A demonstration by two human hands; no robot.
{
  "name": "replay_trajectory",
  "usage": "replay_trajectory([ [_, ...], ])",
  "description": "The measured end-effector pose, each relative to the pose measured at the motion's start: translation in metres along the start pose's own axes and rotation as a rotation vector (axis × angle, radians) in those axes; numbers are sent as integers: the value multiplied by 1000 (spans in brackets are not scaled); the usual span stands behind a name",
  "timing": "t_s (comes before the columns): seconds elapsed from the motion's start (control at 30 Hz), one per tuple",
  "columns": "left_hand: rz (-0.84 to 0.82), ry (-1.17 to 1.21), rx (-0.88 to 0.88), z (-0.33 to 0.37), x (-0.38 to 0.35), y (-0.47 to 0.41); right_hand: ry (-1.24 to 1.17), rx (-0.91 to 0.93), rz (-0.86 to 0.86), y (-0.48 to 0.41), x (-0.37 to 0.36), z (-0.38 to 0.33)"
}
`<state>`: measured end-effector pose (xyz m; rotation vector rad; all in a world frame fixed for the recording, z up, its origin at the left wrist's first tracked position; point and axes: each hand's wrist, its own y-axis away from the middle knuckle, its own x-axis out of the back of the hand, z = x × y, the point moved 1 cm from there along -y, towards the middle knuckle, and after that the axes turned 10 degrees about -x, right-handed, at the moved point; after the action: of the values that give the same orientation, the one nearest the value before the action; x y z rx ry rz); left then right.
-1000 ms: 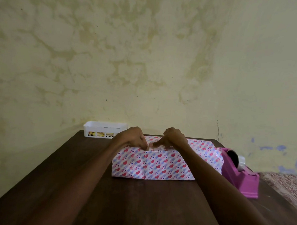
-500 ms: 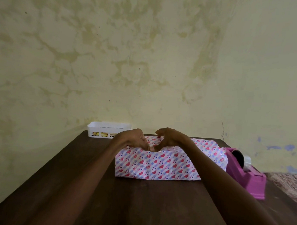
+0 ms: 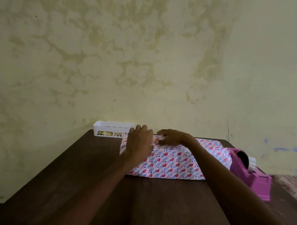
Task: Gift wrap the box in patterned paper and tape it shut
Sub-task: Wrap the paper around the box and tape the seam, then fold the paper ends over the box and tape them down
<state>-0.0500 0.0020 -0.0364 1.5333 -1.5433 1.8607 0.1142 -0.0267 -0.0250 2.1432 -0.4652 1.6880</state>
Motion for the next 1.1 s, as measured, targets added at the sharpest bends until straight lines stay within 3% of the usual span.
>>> replay_trajectory([
  [0.07, 24, 60, 37, 18, -3, 13, -20, -11, 9, 2, 0, 2],
  [0.17, -144, 287, 228, 43, -19, 33, -72, -33, 52, 3, 1, 4],
  [0.27, -230, 789, 453, 53, -29, 47, -58, -35, 142, 6, 0, 4],
  [0.33, -192, 1267, 637, 52, -32, 50, -27, -14, 231, 10, 0, 5],
  [0.4, -173, 1601, 757, 48, -33, 47, -67, 4, 310, 12, 2, 8],
  [0.53, -79, 1861, 869, 40, -45, 38, -192, -22, 401, 22, 8, 2],
  [0.6, 73, 1887, 888, 35, -43, 29, -349, -11, 462, 30, 17, -8],
  [0.7, 406, 1727, 804, 19, -26, 5, -568, 83, 608, 48, 37, -25],
  [0.8, 586, 1486, 536, 2, 7, -17, -725, 183, 731, 61, 55, -31],
  [0.93, 625, 1332, 256, -3, 34, -32, -882, 220, 877, 66, 56, -24],
  [1.1, 586, 1697, 75, 4, 30, -32, -1094, 225, 862, 68, 36, -2],
])
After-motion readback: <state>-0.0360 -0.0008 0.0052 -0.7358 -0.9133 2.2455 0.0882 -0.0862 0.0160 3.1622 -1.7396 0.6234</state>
